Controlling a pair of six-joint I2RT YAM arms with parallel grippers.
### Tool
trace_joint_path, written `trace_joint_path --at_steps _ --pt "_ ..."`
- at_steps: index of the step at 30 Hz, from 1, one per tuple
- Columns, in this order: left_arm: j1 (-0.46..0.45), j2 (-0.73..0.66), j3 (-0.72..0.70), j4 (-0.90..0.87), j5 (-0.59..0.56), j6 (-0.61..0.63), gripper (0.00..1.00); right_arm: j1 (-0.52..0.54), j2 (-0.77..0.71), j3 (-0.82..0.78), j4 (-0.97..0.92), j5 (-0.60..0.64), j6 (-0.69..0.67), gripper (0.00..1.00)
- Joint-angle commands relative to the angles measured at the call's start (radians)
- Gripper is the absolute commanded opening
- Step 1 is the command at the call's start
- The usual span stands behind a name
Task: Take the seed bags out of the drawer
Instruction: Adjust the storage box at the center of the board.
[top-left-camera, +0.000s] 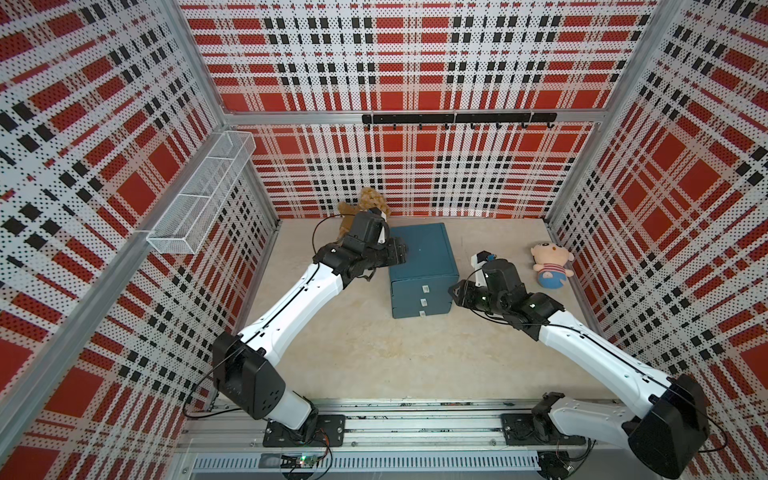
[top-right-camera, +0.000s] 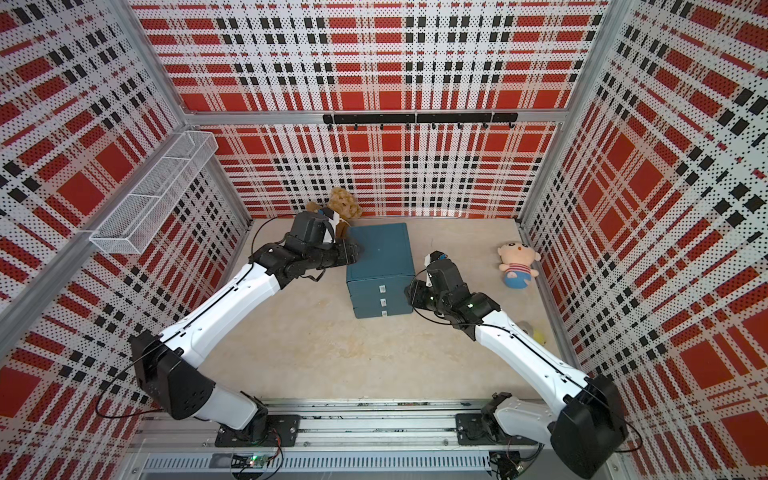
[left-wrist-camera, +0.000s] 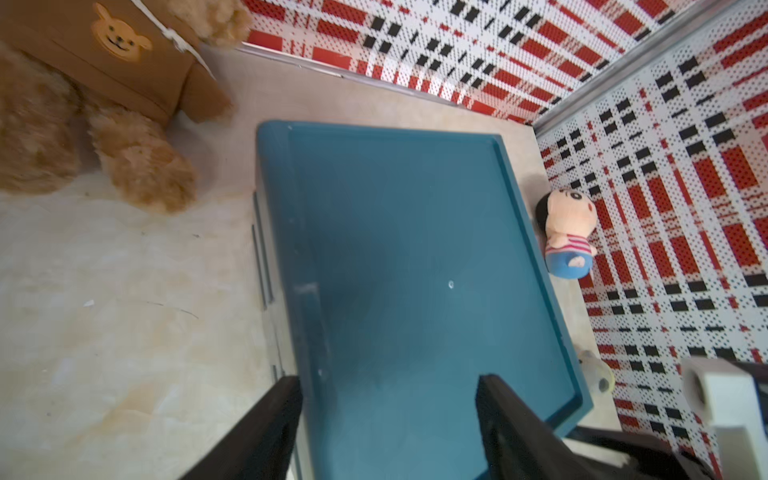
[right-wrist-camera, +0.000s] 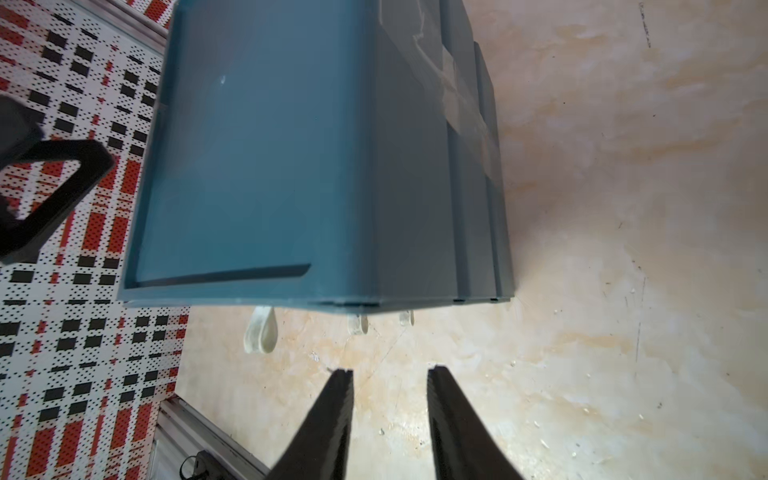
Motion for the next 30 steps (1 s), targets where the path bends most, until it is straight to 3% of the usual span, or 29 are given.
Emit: trace_joint_path --at_steps 1,13,20,23,30 --pt "-0.005 -0.002 -0.04 -0.013 0.011 -0.009 0.71 -0.024 0.044 0.038 0.002 0.007 -0.026 0.38" --pt "0.0 0.058 -0.011 -0.013 0.005 -0.027 0.73 -0.137 0.231 0.17 0.027 -0.102 -0.074 0.37" --pt "-0.004 0.128 0.034 -0.004 0.005 -0.057 0.69 -0.144 0.273 0.198 0.04 -0.142 -0.062 0.37" --pt "-0.015 0.155 0.049 0.003 0.004 -0.07 0.64 -0.143 0.201 0.103 0.106 -0.178 0.017 0.37" --pt "-0.045 0.169 0.026 0.027 -0.01 -0.106 0.62 -0.131 -0.086 -0.273 0.537 -0.21 0.418 0.47"
